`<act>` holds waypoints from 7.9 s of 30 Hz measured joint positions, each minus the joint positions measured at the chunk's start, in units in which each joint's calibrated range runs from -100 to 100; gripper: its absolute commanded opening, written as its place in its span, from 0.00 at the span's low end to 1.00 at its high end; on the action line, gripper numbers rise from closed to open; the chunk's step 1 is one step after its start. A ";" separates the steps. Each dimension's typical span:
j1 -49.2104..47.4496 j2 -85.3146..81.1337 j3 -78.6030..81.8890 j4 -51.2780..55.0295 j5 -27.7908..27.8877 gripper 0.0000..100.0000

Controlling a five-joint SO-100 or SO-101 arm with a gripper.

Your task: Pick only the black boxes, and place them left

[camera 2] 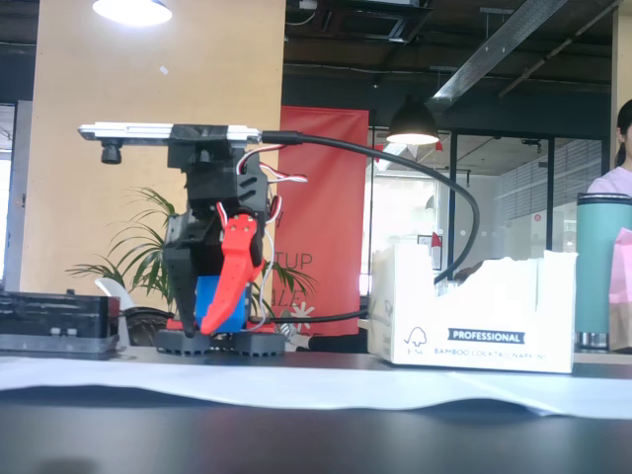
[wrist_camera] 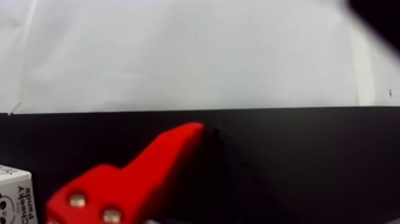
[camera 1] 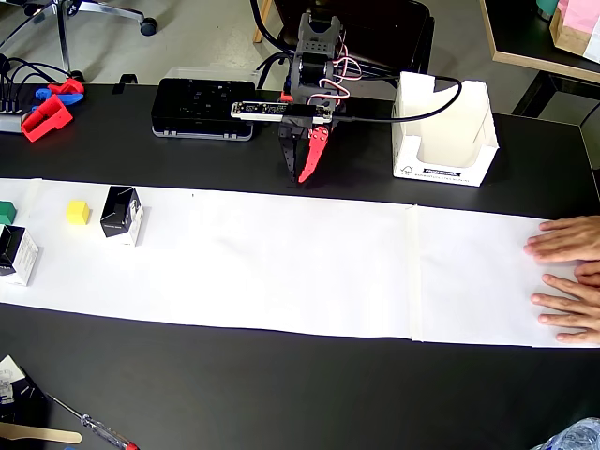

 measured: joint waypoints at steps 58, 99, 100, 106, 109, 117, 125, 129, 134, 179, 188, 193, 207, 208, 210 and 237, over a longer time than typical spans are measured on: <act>-0.09 0.00 0.00 0.00 0.05 0.00; -0.09 23.46 -24.36 0.00 0.34 0.32; -0.09 24.61 -26.39 0.00 0.34 0.34; 0.83 31.34 -39.89 0.00 3.61 0.36; 3.32 34.86 -45.90 0.00 5.81 0.36; 9.41 45.37 -61.78 5.41 9.18 0.50; 14.77 58.33 -82.17 18.33 12.36 0.50; 16.34 64.64 -88.26 18.58 13.14 0.50; 21.78 71.62 -89.94 18.58 17.63 0.50; 13.75 95.65 -86.05 -2.20 10.65 0.50; 5.54 96.39 -78.02 -2.28 7.03 0.40; 3.05 98.52 -75.20 -7.85 7.03 0.16; -5.26 99.34 -75.29 -15.79 -1.56 0.07; -7.01 98.85 -75.29 -15.79 -2.39 0.07; -10.24 97.46 -75.11 -15.79 -3.81 0.07; -51.04 59.89 -75.02 14.36 -24.96 0.07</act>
